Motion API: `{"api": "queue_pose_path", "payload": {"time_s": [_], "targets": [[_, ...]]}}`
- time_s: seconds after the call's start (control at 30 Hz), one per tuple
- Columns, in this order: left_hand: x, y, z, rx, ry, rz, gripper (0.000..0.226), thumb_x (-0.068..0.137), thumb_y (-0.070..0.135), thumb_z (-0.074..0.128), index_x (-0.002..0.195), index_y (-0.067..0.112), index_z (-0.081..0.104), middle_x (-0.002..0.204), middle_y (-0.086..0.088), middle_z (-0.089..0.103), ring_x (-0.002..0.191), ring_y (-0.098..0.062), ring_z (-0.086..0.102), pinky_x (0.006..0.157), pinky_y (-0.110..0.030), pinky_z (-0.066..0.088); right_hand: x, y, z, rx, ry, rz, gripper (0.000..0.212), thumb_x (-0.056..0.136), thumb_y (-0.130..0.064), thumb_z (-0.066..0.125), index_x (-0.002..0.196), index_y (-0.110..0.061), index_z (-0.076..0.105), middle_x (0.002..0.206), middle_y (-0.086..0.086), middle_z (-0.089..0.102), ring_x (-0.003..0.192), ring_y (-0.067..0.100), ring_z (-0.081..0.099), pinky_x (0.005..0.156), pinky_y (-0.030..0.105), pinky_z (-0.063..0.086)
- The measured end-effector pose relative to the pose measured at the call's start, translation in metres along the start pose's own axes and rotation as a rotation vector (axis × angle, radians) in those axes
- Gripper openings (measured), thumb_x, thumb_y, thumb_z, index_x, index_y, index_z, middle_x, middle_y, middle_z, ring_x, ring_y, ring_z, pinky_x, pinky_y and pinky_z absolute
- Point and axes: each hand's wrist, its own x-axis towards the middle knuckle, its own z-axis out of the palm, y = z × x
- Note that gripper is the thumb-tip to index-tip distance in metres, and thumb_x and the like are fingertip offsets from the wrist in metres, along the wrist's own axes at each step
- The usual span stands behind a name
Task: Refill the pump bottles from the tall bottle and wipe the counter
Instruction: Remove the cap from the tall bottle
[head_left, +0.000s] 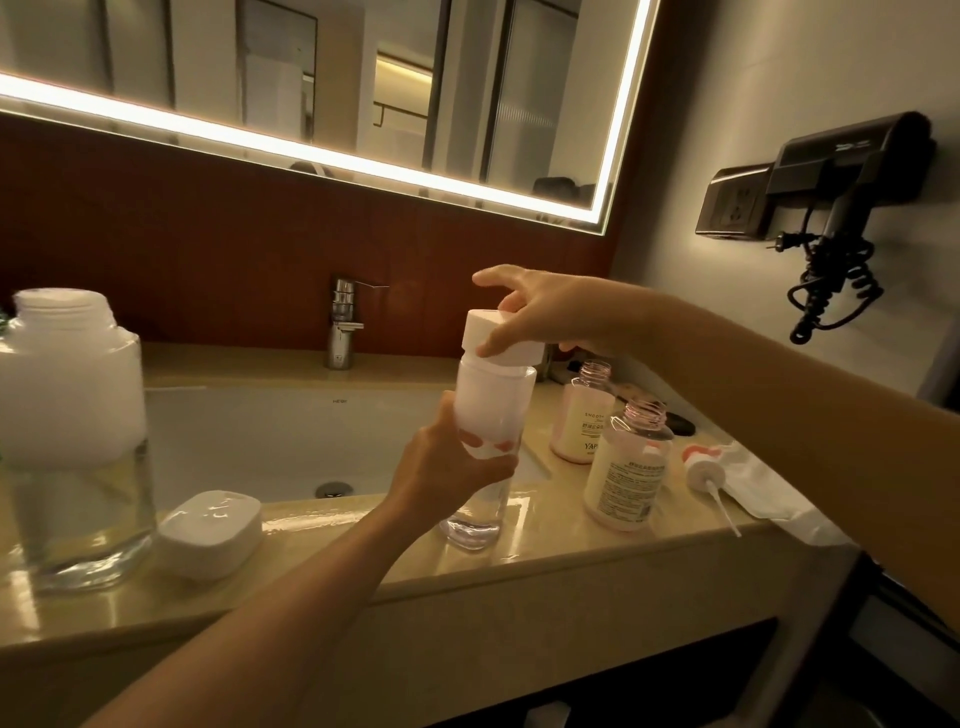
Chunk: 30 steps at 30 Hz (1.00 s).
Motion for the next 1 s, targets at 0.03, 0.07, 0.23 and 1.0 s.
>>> {"api": "queue_pose_path", "payload": {"time_s": [0.03,0.07,0.23,1.0], "targets": [[0.0,0.0,0.0,-0.001,-0.001,-0.001,0.078,0.065,0.038,0.079,0.127,0.02,0.036,0.108,0.001,0.056,0.095,-0.017,0.059,0.08,-0.04,0.055,-0.001,0.0,0.0,0.012,0.029,0.001,0.078,0.082,-0.037,0.064,0.145,-0.028,0.019,0.15,0.003,0.025,0.129,0.026,0.035,0.092,0.034,0.037],[0.0,0.001,0.0,0.0,-0.001,-0.001,0.078,0.065,0.038,0.079,0.127,0.02,0.036,0.108,0.002,0.056,0.095,-0.017,0.059,0.08,-0.039,0.055,0.0,0.0,0.001,-0.017,0.065,0.009,0.08,0.081,-0.045,0.062,0.146,-0.027,0.018,0.151,0.003,0.024,0.133,0.027,0.032,0.097,0.036,0.037],[0.0,0.002,-0.001,-0.001,-0.014,-0.003,0.077,0.066,0.036,0.079,0.127,0.019,0.036,0.108,0.003,0.056,0.096,-0.016,0.058,0.08,-0.035,0.054,0.005,0.002,0.011,-0.166,0.104,0.011,0.071,0.083,-0.053,0.055,0.14,-0.018,0.032,0.142,0.003,0.037,0.122,0.023,0.043,0.089,0.03,0.04],[-0.002,0.007,-0.001,0.007,0.001,0.001,0.075,0.066,0.033,0.08,0.126,0.019,0.036,0.108,0.006,0.053,0.097,-0.015,0.057,0.08,-0.033,0.055,0.009,0.001,0.002,0.004,0.067,-0.043,0.057,0.086,-0.037,0.06,0.136,-0.023,0.038,0.14,0.003,0.039,0.116,0.019,0.042,0.082,0.025,0.04]]}}
